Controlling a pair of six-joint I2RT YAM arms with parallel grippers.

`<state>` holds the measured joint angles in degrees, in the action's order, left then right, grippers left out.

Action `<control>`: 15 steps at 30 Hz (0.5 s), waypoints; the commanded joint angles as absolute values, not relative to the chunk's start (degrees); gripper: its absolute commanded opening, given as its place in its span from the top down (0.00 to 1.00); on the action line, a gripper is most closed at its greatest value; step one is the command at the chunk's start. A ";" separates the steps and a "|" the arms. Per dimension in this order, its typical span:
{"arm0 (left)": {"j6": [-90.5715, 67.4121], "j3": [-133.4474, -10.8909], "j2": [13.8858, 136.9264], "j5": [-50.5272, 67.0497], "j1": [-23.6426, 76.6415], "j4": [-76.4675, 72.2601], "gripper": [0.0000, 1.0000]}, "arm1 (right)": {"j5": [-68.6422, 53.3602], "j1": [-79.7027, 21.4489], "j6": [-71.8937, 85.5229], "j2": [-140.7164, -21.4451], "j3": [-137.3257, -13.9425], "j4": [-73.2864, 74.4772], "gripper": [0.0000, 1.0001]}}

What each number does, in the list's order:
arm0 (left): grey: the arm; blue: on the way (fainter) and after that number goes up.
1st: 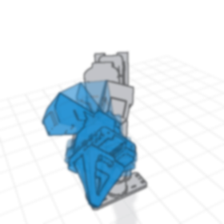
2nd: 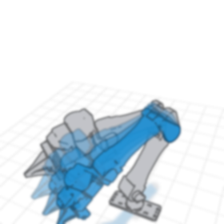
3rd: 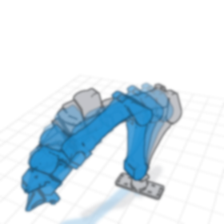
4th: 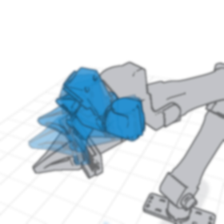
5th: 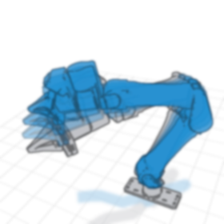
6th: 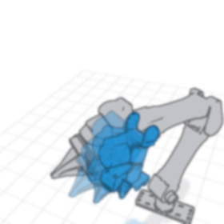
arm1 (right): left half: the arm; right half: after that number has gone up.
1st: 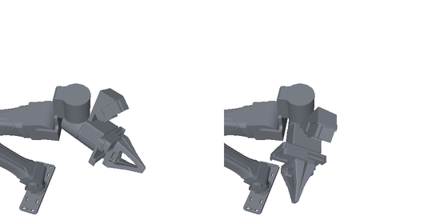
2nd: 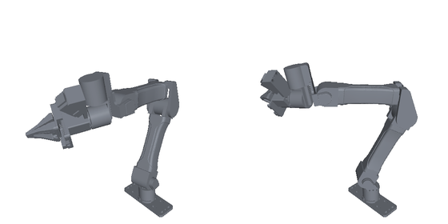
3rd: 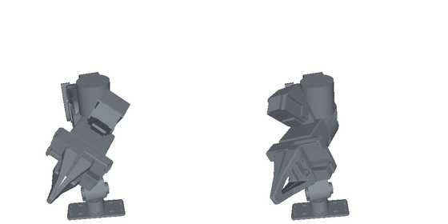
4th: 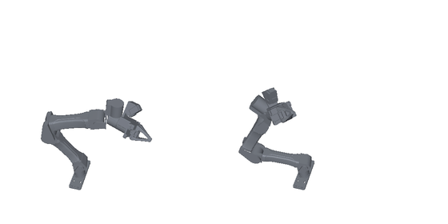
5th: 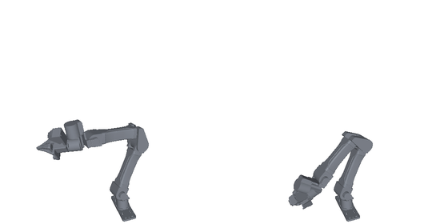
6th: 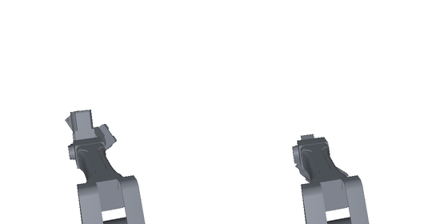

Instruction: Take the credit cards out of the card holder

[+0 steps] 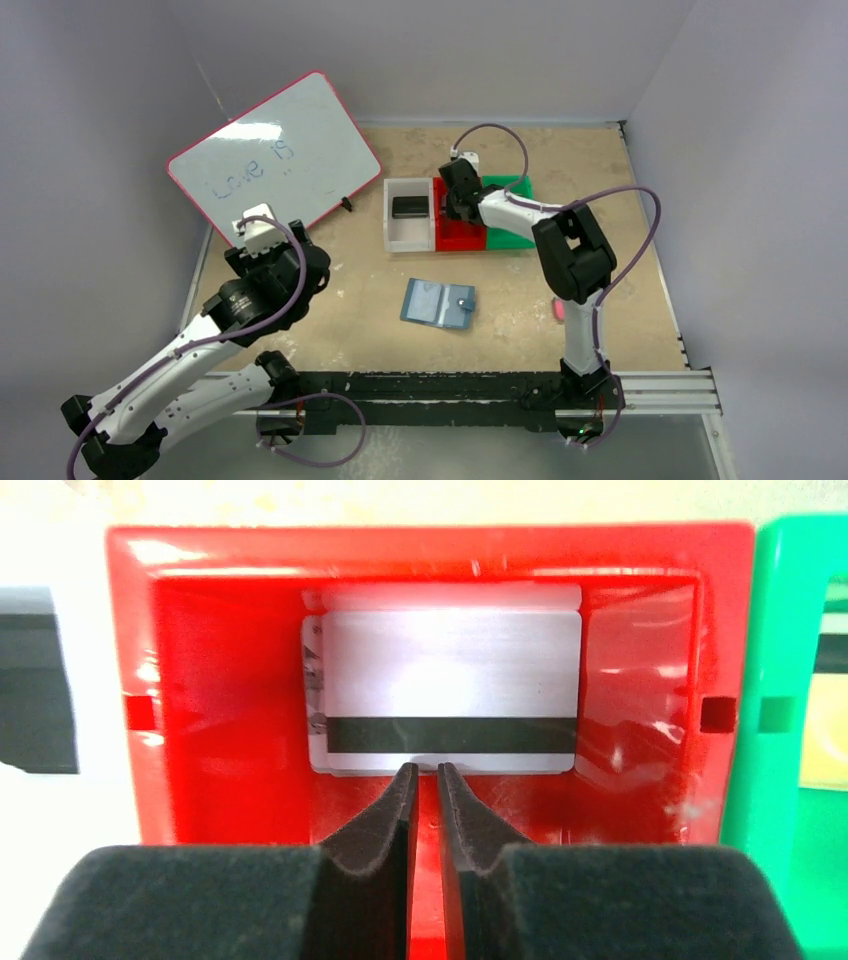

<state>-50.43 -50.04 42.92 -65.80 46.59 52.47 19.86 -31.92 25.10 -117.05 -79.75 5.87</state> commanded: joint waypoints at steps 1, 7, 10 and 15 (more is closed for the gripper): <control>-50.91 -52.35 42.86 -66.55 46.57 52.65 0.18 | 20.50 -32.08 24.50 -116.14 -82.98 4.04 0.83; -50.79 -52.31 43.19 -66.50 46.58 52.47 0.17 | 19.47 -32.27 24.59 -108.89 -78.15 3.93 0.72; -50.63 -52.52 43.63 -66.30 46.58 52.47 0.17 | 19.36 -33.05 24.61 -104.08 -75.88 4.15 0.66; -50.79 -52.66 43.85 -66.24 46.58 52.90 0.17 | 18.78 -35.53 25.74 -95.43 -71.26 4.49 0.53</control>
